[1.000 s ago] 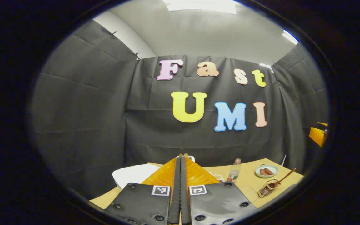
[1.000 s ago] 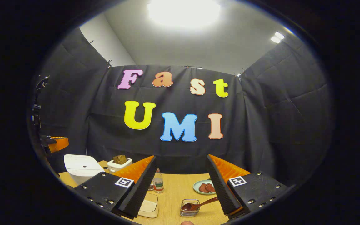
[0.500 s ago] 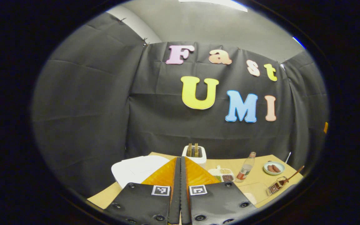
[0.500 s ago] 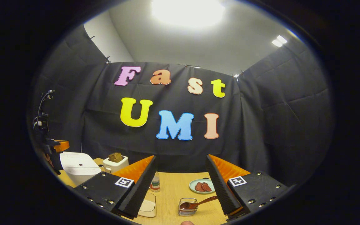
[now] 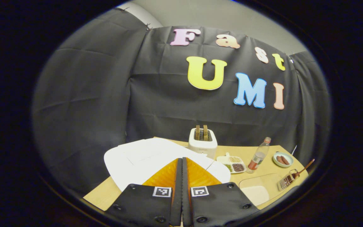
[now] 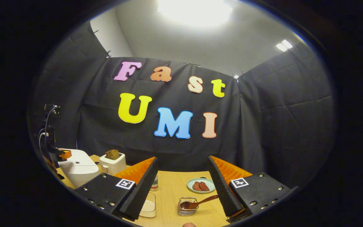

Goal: Close the left gripper, press the button to open the rice cooker; take a wooden spoon from the chopstick holder with the right hand, scoop a spoonful of rice and pour it into the rice cooker, then put the wooden spoon back into the chopstick holder.

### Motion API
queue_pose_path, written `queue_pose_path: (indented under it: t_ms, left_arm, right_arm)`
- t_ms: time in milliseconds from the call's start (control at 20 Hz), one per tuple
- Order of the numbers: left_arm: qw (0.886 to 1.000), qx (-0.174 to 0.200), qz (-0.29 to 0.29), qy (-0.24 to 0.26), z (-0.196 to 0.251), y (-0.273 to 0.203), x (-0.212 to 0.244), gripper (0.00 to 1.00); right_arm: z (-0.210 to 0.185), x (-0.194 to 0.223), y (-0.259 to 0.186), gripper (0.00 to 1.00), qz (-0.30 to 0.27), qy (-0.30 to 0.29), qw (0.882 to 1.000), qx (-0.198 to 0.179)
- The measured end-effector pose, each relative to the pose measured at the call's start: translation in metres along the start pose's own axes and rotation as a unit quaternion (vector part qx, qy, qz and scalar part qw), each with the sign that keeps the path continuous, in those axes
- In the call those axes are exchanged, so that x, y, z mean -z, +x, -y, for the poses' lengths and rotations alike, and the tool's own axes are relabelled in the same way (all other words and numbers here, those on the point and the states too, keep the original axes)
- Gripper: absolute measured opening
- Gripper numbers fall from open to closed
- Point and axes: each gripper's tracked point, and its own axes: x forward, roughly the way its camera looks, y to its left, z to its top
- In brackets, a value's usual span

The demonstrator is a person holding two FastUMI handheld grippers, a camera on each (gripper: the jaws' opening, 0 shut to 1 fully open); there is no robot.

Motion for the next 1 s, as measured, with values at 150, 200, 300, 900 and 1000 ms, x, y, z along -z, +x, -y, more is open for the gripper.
queue_pose_path:
  t_ms: [150,200,300,900,1000]
  left_arm:
    - [1.000,-0.004,-0.021,0.000,-0.006,0.009,0.018,0.09]
    - [1.000,-0.005,-0.025,0.002,-0.005,0.010,0.022,0.09]
    - [0.999,-0.002,-0.036,0.001,-0.003,0.013,0.032,0.09]
    - [0.998,-0.027,0.038,0.038,-0.002,0.001,-0.033,0.09]
    - [0.996,-0.040,0.066,0.039,-0.009,-0.009,-0.061,0.07]
  right_arm:
    - [-0.002,0.001,0.000,0.95,-0.002,0.002,1.000,0.004]
    - [-0.001,0.002,0.001,0.95,-0.003,0.001,1.000,0.007]
    - [-0.002,0.007,0.002,0.95,-0.009,0.003,1.000,0.010]
    - [0.015,0.013,0.000,0.95,-0.015,0.007,1.000,0.018]
    - [0.019,0.013,0.003,0.95,-0.012,0.010,1.000,0.015]
